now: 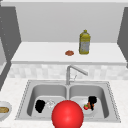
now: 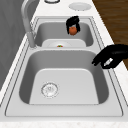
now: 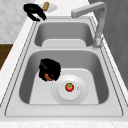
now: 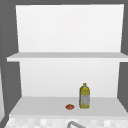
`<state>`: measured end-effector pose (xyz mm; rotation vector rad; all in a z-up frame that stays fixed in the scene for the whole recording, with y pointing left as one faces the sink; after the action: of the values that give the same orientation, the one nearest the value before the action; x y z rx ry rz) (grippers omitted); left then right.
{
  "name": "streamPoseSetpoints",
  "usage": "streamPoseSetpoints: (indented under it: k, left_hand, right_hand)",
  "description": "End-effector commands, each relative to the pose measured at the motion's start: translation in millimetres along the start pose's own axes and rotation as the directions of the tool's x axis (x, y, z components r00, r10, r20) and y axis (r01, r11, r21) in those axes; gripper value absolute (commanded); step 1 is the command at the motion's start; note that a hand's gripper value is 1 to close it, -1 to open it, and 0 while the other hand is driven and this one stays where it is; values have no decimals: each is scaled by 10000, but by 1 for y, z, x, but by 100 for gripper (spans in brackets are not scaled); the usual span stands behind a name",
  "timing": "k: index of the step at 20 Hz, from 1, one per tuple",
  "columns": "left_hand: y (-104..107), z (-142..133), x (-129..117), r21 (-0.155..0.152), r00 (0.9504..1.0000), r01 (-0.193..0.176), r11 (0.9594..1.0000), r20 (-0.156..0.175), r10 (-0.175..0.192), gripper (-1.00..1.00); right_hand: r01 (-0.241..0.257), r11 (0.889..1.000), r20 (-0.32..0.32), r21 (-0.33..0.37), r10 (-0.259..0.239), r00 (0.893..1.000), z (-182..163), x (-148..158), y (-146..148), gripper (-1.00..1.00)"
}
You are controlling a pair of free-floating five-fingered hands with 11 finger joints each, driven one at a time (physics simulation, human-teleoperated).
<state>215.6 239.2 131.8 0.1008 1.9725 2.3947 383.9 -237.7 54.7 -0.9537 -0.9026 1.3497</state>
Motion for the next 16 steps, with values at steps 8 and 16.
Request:
streamPoseSetpoints:
  k: [8,16]
  left_hand:
    - [0,0,0,0,10000,0,10000,0,0,0]
    - [0,0,0,0,10000,0,10000,0,0,0]
  right_hand:
    - [-251,9992,310,-306,260,9992,-65,-2,68,100]
    - [-119,9987,364,-490,137,9992,-108,-1,94,100]
